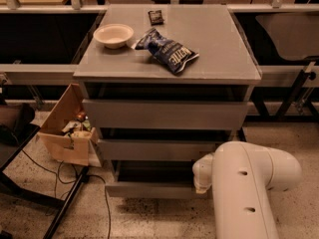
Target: Open bottom drawer
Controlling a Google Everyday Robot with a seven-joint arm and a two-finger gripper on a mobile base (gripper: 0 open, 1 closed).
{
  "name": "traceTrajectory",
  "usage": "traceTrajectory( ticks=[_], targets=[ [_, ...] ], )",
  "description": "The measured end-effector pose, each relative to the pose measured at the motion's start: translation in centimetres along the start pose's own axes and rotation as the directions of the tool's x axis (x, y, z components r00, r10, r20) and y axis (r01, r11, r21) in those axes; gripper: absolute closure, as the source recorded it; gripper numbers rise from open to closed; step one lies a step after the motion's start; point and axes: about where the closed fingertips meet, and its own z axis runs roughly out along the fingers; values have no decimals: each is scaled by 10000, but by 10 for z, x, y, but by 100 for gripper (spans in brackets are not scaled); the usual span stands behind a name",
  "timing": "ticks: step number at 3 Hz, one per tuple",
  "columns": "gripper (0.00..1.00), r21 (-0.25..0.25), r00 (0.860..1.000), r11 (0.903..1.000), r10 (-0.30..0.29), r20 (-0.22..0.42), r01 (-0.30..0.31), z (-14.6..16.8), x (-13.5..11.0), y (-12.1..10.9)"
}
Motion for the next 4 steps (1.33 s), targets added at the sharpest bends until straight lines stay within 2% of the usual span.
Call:
traceTrajectory(
  ticks=[1,2,3,4],
  targets=[
    [100,-244,9987,9984,508,95,-506,-10,2,10],
    [100,-634,9974,9954,724,7,-722,-14,11,34],
    [100,-638,9974,9953,725,7,-723,-14,11,34],
    [100,-872,9970,9932,774,-53,-775,-8,13,47]
  ],
)
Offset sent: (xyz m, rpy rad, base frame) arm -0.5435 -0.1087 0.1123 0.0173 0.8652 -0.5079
